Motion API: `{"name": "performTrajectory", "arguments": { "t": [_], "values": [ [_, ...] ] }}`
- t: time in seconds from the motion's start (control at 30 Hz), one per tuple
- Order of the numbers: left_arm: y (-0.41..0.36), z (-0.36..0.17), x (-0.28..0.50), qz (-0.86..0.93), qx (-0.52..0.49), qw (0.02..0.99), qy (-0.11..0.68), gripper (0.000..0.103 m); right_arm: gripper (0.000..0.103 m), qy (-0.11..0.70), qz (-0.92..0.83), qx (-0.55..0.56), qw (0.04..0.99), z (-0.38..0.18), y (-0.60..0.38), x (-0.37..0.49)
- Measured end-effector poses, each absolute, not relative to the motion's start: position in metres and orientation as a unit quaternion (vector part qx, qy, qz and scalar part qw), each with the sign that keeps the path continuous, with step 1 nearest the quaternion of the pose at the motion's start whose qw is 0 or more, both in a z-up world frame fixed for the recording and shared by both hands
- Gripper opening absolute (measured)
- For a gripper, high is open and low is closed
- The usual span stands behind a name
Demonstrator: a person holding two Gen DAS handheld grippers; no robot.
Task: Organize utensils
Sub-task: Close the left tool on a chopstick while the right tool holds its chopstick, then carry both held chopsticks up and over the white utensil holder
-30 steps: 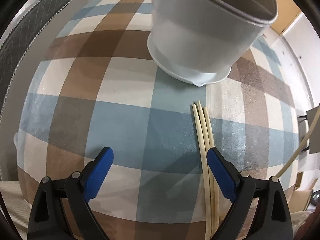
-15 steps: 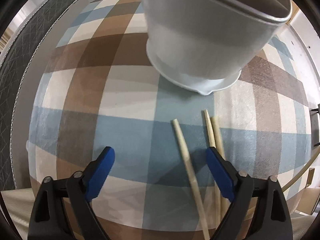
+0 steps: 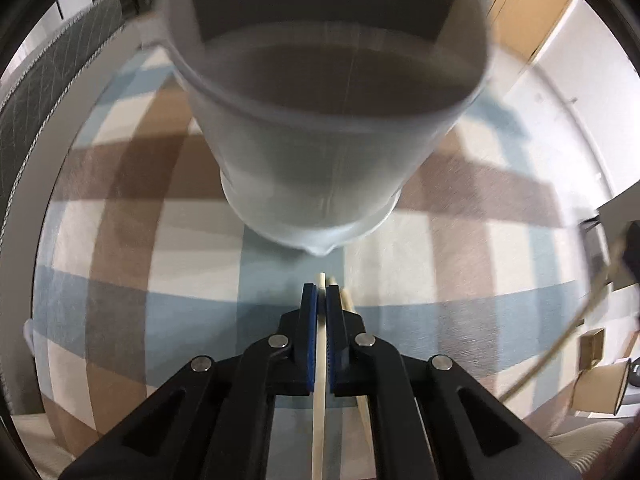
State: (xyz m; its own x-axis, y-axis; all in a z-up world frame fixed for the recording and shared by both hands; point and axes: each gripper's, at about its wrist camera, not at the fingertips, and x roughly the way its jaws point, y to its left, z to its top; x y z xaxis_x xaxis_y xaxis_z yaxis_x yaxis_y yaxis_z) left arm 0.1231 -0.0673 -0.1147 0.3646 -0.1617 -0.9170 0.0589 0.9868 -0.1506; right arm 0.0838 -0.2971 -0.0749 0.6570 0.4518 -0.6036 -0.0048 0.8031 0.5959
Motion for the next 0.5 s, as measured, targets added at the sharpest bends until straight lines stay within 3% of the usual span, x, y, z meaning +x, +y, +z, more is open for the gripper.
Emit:
{"name": "performTrajectory", "arguments": {
  "t": [0.23,0.5],
  "values": [
    [-0.023,-0.052,0.079,-0.112,-0.07,0.889,0.439,0.0,0.003,0.358,0.142,0.231,0.893,-0.052,-0.275,0.058],
    [-0.036,-0.038,0.042,-0.144,-0.077,0.912,0.376,0.0,0.003,0.326,0.119,0.151,0.926,-0.036,-0.247,0.022]
  ]
}}
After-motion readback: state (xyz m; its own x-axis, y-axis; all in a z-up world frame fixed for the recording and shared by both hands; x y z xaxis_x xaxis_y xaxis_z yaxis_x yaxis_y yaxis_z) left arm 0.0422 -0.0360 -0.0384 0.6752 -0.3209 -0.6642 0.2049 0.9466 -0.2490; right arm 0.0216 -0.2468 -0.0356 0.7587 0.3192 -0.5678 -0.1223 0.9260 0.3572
